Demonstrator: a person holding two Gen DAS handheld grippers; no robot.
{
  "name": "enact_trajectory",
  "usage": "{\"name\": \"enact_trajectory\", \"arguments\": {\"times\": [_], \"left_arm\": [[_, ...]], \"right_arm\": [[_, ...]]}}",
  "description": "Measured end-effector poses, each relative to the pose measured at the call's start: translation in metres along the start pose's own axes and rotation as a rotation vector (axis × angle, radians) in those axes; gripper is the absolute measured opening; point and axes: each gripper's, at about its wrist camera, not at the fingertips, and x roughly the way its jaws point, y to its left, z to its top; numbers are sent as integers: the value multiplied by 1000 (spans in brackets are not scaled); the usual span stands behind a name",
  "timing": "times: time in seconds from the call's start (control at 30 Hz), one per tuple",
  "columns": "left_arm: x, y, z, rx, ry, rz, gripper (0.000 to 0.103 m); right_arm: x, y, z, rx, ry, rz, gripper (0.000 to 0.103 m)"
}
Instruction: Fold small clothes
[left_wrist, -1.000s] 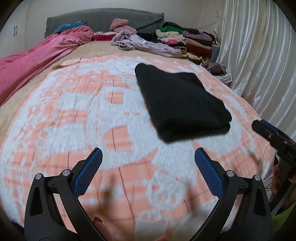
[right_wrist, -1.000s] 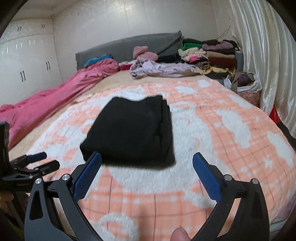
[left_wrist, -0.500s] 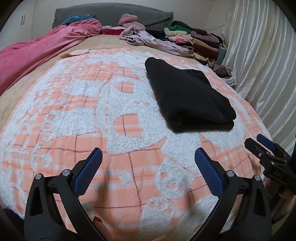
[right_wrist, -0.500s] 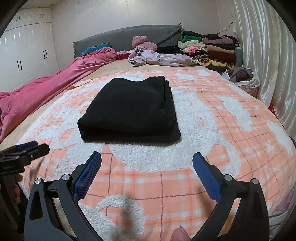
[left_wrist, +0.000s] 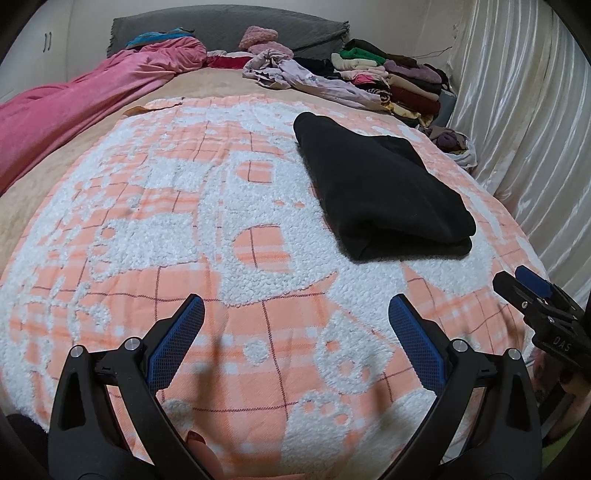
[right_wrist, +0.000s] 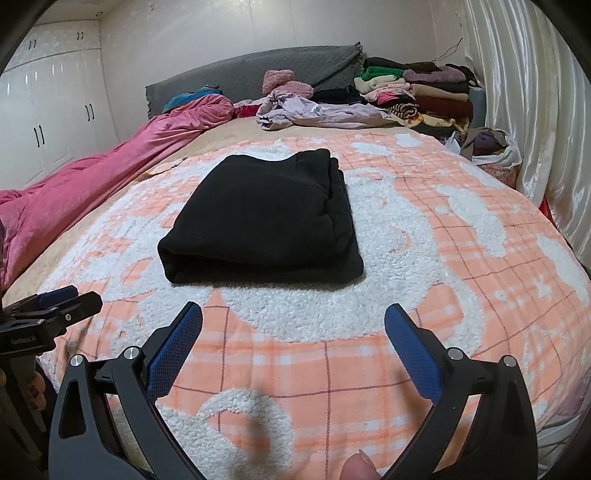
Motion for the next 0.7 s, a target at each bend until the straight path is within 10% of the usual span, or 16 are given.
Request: {"name": "enact_trajectory", "arguments": {"times": [0.7], "left_arm": [[0,0,0,1,-2,1,93]], "right_arm": [[1,2,-1,-12,0,-3,99]]}}
